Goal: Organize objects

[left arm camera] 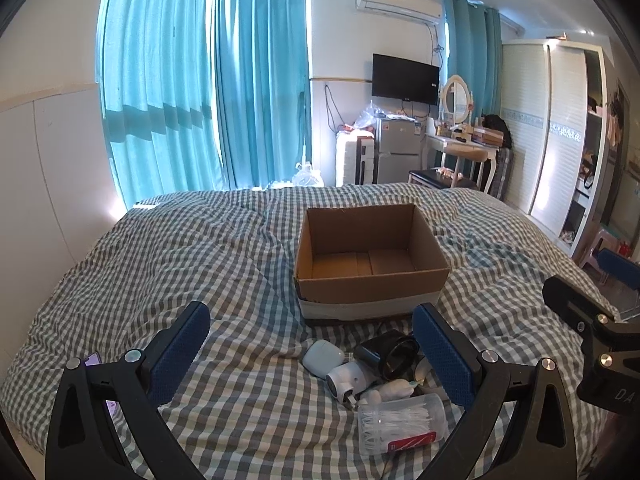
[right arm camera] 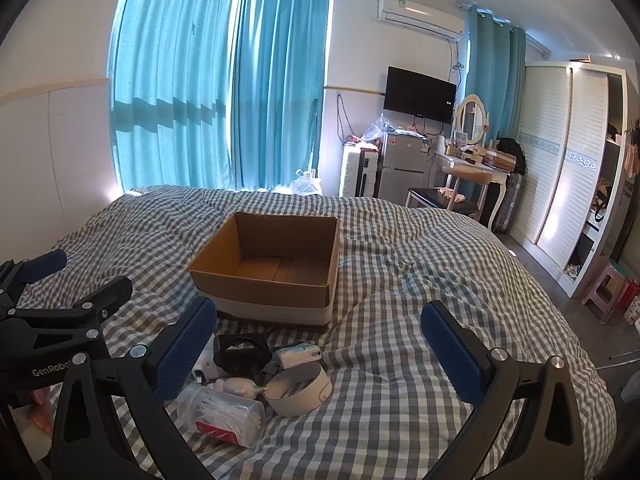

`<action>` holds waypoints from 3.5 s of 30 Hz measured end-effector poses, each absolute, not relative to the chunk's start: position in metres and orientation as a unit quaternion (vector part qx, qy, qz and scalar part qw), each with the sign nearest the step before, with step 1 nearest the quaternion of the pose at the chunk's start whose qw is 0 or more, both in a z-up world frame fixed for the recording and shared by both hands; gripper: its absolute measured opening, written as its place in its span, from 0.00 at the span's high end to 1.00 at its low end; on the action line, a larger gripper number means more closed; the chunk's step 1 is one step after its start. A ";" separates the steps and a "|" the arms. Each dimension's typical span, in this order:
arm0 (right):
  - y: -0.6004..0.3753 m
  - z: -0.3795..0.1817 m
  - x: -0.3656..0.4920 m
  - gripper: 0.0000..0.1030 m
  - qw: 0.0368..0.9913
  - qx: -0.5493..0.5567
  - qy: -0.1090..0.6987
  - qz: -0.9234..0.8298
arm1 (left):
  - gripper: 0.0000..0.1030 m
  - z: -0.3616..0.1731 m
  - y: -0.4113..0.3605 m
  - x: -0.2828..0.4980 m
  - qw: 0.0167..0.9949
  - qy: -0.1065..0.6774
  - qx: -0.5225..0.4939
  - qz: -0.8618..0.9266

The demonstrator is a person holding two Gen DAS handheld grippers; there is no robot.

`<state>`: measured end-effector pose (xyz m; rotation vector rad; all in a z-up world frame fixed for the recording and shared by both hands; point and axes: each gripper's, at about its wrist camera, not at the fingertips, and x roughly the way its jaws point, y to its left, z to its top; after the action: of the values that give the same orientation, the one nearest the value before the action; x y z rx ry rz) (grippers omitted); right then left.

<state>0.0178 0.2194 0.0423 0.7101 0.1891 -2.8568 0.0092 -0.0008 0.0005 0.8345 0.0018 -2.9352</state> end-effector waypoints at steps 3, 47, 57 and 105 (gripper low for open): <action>0.219 0.041 0.019 0.00 0.096 0.242 0.067 -0.963 | 0.00 -0.005 0.001 0.008 0.042 -0.007 0.285 -0.958; 0.263 -0.070 -0.054 0.00 0.074 0.400 0.061 -0.911 | 0.08 -0.115 0.027 -0.036 -0.035 0.057 0.440 -0.896; 0.223 -0.088 -0.067 0.00 0.118 0.430 0.118 -0.887 | 0.08 -0.105 -0.017 -0.055 0.023 0.035 0.427 -0.903; 0.180 -0.025 0.008 0.19 0.158 0.370 0.155 -0.902 | 0.08 -0.042 0.001 0.013 0.000 -0.002 0.352 -0.936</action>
<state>0.0077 0.1801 -0.0246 1.0574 0.4423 -2.5805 0.0132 0.0009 -0.0416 1.1075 -0.0071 -2.9408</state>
